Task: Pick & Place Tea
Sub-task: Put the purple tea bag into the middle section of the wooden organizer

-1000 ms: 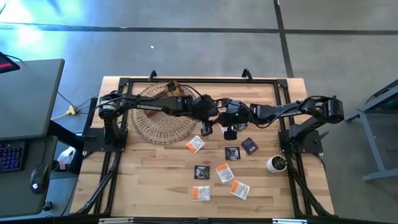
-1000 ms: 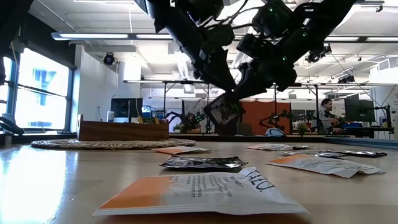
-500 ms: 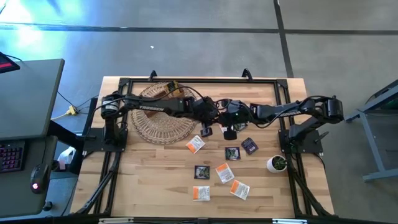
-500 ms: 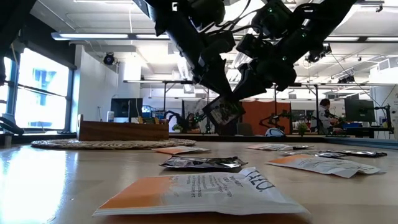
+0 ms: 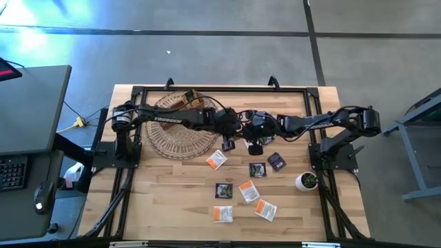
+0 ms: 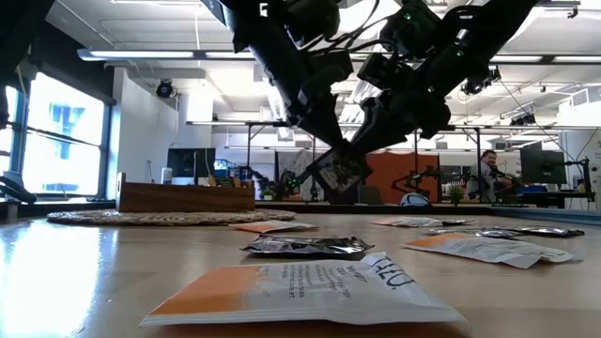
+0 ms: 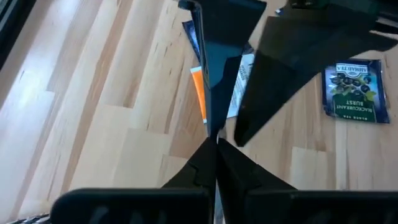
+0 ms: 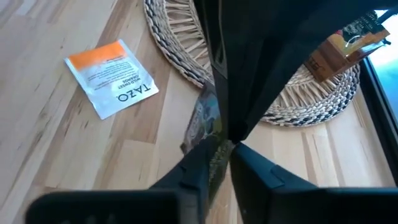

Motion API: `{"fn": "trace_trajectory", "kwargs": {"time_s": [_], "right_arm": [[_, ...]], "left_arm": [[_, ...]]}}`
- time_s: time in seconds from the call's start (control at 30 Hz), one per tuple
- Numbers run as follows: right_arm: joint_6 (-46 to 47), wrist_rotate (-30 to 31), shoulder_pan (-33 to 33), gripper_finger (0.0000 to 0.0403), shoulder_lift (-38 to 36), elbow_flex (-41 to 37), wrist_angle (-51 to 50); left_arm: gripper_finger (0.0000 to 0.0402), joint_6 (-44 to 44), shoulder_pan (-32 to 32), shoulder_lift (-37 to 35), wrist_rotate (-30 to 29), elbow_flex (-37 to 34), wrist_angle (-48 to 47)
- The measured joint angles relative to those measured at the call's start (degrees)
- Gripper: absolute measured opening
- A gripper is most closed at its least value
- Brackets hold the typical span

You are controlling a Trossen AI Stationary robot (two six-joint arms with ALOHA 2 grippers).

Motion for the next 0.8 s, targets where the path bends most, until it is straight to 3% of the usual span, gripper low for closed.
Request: {"fn": "trace_trajectory", "kwargs": {"time_s": [0.1,0.3,0.4,0.63,0.8], "right_arm": [[-0.5,3.2,0.0,0.0101,0.0,0.0,0.0],[-3.1,19.5,0.0,0.0150,0.0,0.1,-1.0],[-3.1,25.4,-0.5,0.0161,-0.1,0.1,-3.2],[2.3,26.4,-3.6,0.0157,-0.1,0.1,-8.5],[3.1,23.9,-5.3,0.0157,-0.1,0.1,-8.2]], "left_arm": [[0.0000,0.0,0.0,0.0,-0.4,0.0,-0.6],[0.0000,-6.8,0.2,-1.1,-0.9,-0.1,-4.6],[0.0000,-8.7,0.8,-4.5,-4.4,0.0,-8.9],[0.0000,-9.4,1.2,-17.4,-21.8,0.0,-19.7],[0.0000,-15.8,1.2,-28.6,-32.0,-1.4,-26.7]]}}
